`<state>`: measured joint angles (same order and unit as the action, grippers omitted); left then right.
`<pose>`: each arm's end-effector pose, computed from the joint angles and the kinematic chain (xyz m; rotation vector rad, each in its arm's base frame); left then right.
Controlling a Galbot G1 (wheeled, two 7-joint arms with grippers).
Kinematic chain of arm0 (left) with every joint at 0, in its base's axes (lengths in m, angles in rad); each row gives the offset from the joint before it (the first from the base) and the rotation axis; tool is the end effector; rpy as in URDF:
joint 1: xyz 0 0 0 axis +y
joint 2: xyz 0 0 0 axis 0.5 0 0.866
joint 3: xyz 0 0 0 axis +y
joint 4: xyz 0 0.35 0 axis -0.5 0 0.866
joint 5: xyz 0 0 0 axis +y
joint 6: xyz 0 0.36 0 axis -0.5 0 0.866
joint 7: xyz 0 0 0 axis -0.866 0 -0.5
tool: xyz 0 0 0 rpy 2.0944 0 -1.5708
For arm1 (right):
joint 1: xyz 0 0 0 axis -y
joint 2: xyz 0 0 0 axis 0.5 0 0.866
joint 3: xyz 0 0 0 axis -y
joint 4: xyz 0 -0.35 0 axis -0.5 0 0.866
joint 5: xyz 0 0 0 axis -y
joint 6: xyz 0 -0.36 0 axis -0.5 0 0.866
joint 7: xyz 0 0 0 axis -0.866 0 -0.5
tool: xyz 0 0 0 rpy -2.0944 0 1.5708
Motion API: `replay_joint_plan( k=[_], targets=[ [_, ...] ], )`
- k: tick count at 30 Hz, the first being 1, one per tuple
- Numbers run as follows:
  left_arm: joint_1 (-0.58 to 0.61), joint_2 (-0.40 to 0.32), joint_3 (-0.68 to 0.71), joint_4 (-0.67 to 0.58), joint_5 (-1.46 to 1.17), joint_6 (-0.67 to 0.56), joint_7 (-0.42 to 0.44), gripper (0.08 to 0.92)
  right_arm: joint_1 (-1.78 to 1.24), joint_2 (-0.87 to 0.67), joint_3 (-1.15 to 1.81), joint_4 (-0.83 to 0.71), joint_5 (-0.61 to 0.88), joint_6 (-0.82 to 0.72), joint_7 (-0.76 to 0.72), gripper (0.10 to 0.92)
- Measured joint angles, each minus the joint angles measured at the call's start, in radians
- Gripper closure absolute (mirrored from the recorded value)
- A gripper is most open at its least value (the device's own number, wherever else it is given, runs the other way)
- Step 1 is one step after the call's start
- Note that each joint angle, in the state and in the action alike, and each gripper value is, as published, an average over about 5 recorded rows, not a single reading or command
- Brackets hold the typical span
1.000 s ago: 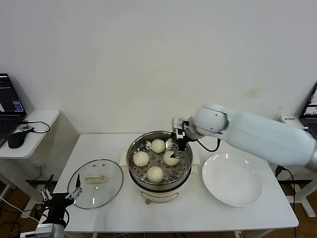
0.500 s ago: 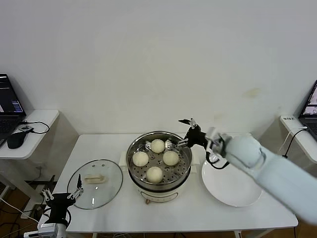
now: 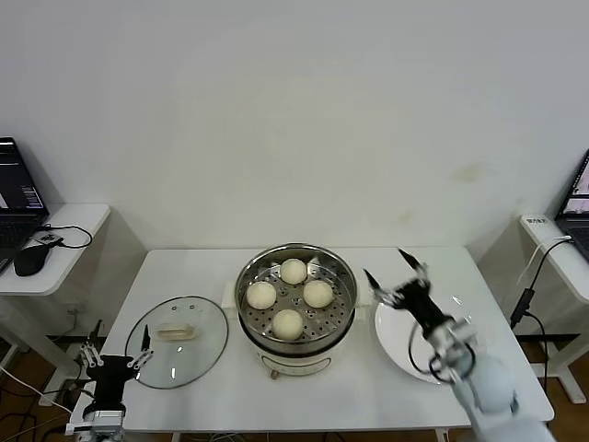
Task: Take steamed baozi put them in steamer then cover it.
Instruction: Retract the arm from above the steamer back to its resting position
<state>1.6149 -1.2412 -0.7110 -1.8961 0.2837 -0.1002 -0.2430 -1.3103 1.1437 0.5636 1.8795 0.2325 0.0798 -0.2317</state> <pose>0.1741 0.1362 -0.3503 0.2995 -2.9200 -1.0173 0.2754 -0.1122 -0.2951 -0.4931 2.9859 -0.3007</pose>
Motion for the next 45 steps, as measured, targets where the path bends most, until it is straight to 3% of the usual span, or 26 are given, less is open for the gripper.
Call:
replay_joint_plan(
  k=[9, 16, 45],
  targets=[
    [-0.011, 0.038, -0.026, 0.131, 0.499, -0.051, -0.019, 0.177, -0.191, 0.161, 0.185, 0.038, -0.044, 0.052, 0.007, 0.203],
    [-0.042, 0.06, -0.004, 0.191, 0.725, -0.055, -0.002, 0.177, -0.247, 0.234, 0.245, 0.04, -0.071, 0.079, 0.013, 0.203],
    [-0.311, 0.114, 0.141, 0.428, 0.907, -0.044, 0.038, 0.177, -0.33, 0.334, 0.323, 0.025, -0.128, 0.129, 0.01, 0.203]
  ],
)
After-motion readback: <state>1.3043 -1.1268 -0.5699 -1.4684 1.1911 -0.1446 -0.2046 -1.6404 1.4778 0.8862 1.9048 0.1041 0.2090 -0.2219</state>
